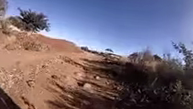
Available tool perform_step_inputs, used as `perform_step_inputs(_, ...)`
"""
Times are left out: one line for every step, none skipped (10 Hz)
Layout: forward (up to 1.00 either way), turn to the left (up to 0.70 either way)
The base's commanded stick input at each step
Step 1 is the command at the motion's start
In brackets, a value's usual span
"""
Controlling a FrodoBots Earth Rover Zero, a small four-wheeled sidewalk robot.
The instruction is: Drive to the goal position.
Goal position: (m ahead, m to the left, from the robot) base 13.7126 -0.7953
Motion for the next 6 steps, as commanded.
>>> perform_step_inputs(0.5, -0.2)
perform_step_inputs(0.5, -0.17)
perform_step_inputs(0.5, -0.48)
perform_step_inputs(0.5, -0.26)
perform_step_inputs(0.5, -0.03)
perform_step_inputs(0.5, 0.0)
